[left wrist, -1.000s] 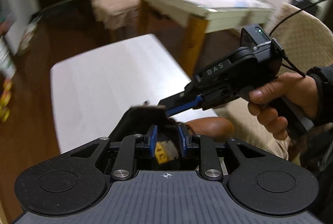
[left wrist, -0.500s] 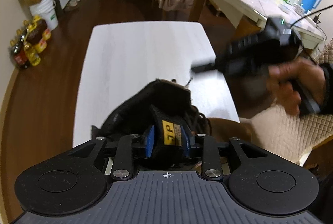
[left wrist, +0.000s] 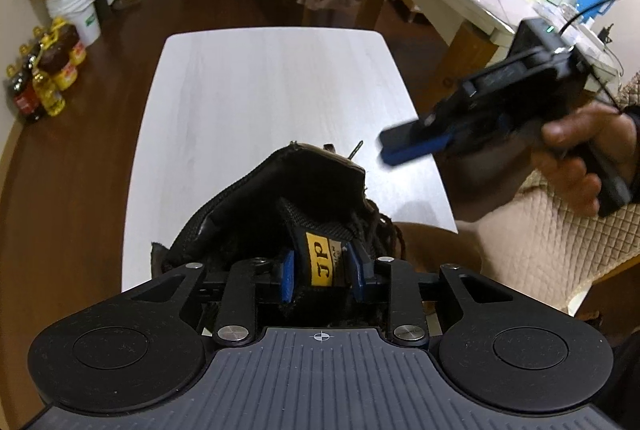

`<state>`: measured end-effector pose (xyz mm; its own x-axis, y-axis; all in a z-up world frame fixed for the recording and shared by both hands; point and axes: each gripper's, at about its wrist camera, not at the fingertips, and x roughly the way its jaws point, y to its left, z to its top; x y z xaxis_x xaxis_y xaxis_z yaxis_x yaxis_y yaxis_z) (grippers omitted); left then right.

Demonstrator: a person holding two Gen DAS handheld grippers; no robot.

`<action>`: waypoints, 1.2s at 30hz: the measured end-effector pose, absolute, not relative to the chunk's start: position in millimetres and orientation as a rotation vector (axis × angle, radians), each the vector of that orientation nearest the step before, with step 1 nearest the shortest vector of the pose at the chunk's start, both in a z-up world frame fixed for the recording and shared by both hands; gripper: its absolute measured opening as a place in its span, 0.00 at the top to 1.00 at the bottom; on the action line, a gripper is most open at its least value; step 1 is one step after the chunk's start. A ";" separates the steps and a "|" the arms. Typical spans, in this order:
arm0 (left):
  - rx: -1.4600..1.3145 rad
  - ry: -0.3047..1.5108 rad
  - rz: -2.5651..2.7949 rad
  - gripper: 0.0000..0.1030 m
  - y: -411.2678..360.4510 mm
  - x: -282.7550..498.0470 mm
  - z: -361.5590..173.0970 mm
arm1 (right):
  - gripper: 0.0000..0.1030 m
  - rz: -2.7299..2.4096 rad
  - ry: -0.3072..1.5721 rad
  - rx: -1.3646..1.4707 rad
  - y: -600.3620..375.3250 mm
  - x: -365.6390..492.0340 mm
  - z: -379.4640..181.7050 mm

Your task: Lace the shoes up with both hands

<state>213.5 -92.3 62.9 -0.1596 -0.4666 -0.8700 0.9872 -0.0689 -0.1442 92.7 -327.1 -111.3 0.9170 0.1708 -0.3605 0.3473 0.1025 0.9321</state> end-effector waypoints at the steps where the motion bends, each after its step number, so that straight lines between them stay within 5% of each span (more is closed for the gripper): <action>1: 0.780 0.929 -1.539 0.72 -91.8 213.7 63.0 | 0.77 -0.130 0.423 1.504 -324.0 97.0 -117.4; 6: 0.778 0.935 -1.538 0.73 -90.0 210.7 63.1 | 0.78 -0.080 0.362 1.617 -317.9 112.3 -133.7; 8: 0.775 0.939 -1.536 0.73 -89.2 211.0 62.8 | 0.85 -0.062 0.359 1.618 -317.9 116.8 -134.4; 9: 0.773 0.940 -1.535 0.73 -88.8 211.2 62.6 | 0.96 -0.064 0.370 1.602 -318.1 118.3 -132.9; 24: 0.770 0.940 -1.514 0.71 -92.8 211.3 60.2 | 0.97 -0.555 0.194 1.261 -437.6 17.4 -32.8; 36: 0.432 0.883 -1.383 0.66 -3.9 187.9 114.5 | 0.96 -0.548 0.292 1.264 -408.0 18.7 -37.6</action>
<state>187.9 -3.9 114.5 -0.0526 -0.6595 -0.7499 0.9576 0.1796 -0.2251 18.7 -408.0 -37.6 0.8371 -0.2276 -0.4974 0.5399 0.1980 0.8181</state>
